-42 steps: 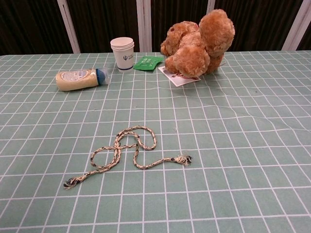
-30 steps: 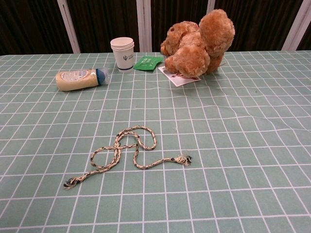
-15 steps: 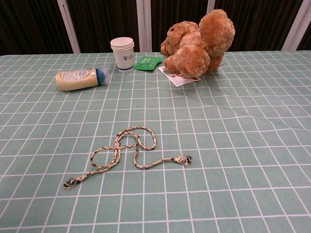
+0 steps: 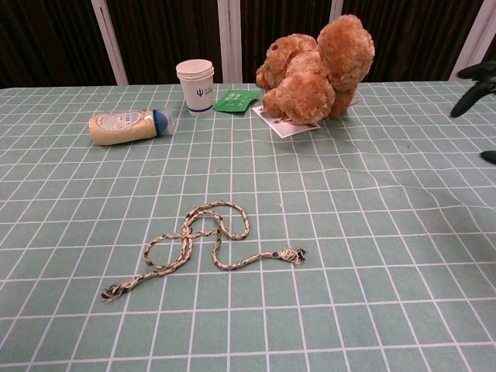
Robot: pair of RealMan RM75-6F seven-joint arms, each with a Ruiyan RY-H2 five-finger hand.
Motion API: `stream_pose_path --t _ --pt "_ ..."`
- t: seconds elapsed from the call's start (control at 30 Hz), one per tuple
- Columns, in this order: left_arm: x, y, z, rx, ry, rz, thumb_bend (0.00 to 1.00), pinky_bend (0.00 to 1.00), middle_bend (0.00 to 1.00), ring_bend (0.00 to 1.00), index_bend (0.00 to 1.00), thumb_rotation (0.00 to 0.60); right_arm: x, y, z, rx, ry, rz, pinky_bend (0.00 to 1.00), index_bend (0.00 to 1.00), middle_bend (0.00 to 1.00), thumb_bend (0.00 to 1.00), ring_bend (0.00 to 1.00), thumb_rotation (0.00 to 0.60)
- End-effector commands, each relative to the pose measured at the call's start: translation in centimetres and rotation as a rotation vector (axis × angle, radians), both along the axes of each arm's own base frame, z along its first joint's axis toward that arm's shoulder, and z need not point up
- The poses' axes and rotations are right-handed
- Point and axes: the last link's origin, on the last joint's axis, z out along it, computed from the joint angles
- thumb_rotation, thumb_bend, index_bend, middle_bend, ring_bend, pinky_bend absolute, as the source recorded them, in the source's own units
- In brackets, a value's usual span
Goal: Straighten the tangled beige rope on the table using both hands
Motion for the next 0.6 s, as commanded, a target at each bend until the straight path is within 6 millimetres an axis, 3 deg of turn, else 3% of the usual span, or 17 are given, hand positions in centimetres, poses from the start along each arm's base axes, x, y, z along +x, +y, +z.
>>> stream_pose_path --t 0.03,0.33,0.6 --pt "0.0 0.0 0.0 -0.001 0.001 0.002 0.07 0.0 0.0 0.0 0.04 0.6 2.5 -0.2 -2.1 0.06 -0.03 0.056 0.0 0.41 0.1 0.36 0.0 0.6" --pt "0.0 0.1 0.0 -0.002 -0.004 0.0 0.07 0.0 0.0 0.0 0.04 0.6 6.5 -0.1 -7.0 0.148 -0.045 0.12 0.0 0.43 0.1 0.36 0.0 0.6" --pt "-0.1 0.2 -0.1 -0.009 -0.006 -0.001 0.07 0.0 0.0 0.0 0.04 0.6 8.2 0.0 -10.5 0.18 -0.026 0.13 0.0 0.44 0.1 0.35 0.0 0.6"
